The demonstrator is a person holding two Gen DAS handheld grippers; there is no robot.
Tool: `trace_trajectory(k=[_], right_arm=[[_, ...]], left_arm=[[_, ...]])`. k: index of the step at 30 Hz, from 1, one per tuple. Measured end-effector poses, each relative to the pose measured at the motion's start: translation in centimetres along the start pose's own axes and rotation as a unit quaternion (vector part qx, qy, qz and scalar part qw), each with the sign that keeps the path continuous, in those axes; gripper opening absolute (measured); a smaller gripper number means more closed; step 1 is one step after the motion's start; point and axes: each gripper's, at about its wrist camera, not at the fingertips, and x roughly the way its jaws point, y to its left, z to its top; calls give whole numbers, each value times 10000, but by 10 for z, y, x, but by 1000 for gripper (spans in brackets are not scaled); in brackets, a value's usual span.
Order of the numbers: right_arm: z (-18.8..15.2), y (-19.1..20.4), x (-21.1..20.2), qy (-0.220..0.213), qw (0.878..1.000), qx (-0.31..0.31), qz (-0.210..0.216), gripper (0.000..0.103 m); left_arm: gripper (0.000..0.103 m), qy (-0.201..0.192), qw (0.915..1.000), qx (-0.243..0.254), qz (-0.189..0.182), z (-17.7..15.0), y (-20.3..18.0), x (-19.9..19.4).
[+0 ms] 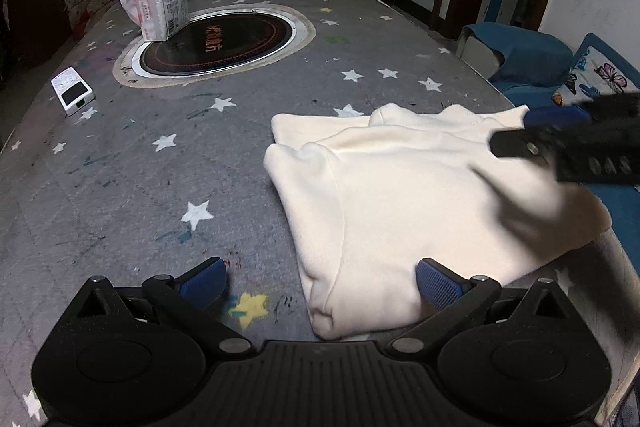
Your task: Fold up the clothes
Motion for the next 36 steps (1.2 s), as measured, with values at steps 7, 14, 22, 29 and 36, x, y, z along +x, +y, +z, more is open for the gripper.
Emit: trace_trajectory(k=[7, 14, 22, 29, 36], right_arm=[[-29, 0, -25, -10, 9998, 179, -74, 54], [-52, 3, -39, -3, 9991, 405, -90, 56], [-67, 8, -52, -41, 9982, 579, -131, 60], [-73, 15, -61, -117, 9980, 598, -177, 69], [-76, 25, -67, -185, 9983, 487, -272, 73]], left_arm=[[103, -57, 9998, 142, 112, -7, -6, -9], [103, -50, 9999, 71, 149, -13, -7, -14], [103, -118, 9997, -37, 202, -19, -6, -24], [103, -156, 9997, -9, 186, -25, -10, -32], [103, -238, 9995, 52, 203, -32, -14, -40]])
